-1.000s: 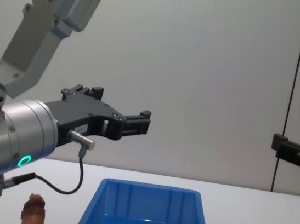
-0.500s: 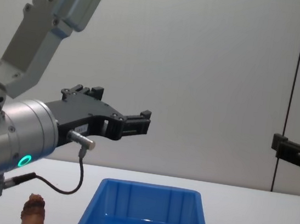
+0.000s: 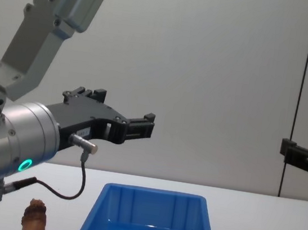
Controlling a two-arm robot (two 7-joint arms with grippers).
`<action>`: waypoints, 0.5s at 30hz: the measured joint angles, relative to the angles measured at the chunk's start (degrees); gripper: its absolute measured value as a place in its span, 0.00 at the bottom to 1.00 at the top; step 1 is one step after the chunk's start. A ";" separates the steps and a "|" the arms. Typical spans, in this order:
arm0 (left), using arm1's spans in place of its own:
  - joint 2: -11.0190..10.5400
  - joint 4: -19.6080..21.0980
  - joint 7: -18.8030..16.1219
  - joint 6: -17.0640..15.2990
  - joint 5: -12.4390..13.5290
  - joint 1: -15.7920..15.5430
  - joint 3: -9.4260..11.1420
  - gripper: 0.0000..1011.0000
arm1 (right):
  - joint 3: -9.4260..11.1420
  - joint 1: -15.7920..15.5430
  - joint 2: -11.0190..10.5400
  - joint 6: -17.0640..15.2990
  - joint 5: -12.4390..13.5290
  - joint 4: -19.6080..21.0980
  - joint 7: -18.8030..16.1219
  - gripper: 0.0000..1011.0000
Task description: Pick up the two dolls from the table and place them into the box.
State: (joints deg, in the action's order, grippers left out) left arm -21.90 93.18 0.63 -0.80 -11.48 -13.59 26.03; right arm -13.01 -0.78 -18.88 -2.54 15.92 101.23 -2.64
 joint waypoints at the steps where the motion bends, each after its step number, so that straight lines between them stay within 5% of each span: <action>1: 0.00 0.00 0.00 0.00 0.00 0.00 0.00 0.99 | -0.03 0.02 0.14 -0.27 -0.20 -0.06 0.42 0.99; 15: 0.00 0.00 0.00 0.00 0.00 0.00 0.00 0.99 | -0.32 -0.18 1.40 -4.51 -2.01 -1.97 5.15 0.99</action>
State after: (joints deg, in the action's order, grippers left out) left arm -21.89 93.18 0.63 -0.80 -11.48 -13.59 26.03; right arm -13.34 -0.96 -17.48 -7.05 13.92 99.26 2.51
